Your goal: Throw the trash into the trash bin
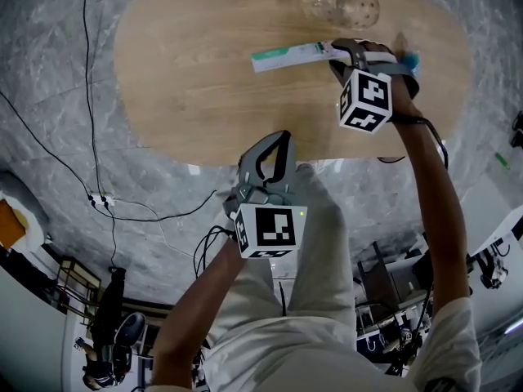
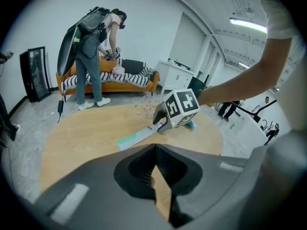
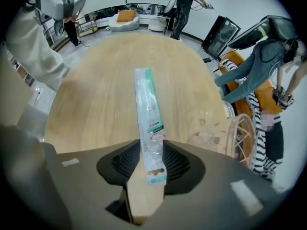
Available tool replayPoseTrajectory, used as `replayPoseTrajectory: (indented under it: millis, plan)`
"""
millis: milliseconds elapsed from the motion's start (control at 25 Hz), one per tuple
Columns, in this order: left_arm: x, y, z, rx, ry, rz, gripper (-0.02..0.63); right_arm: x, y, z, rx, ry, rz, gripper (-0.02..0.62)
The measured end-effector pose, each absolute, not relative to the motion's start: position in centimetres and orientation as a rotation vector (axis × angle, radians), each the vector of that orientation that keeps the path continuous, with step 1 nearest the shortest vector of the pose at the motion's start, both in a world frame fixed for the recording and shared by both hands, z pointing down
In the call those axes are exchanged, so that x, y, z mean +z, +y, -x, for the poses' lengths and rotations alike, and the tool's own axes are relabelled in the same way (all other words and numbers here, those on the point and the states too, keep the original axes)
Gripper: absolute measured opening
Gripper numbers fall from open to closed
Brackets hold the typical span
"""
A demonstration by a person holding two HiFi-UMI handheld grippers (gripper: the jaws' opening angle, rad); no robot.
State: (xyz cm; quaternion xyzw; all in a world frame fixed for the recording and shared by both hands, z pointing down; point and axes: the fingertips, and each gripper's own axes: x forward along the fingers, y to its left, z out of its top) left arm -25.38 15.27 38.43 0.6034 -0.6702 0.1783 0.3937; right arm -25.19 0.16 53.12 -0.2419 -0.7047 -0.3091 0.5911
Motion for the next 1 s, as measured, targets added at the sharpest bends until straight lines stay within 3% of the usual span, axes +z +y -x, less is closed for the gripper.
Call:
replayPoseTrajectory:
  millis: [320,1000]
  plan:
    - [38.7,16.2,25.5,0.461,-1.702,-1.527,0.000,52.6,0.5,25.0,-0.660,-1.671,0.532,0.115]
    - [38.2,14.6,22.9,0.484,-1.688,-1.573,0.000,49.1,2.4,24.0,-0.463,-1.860,0.446,0.114]
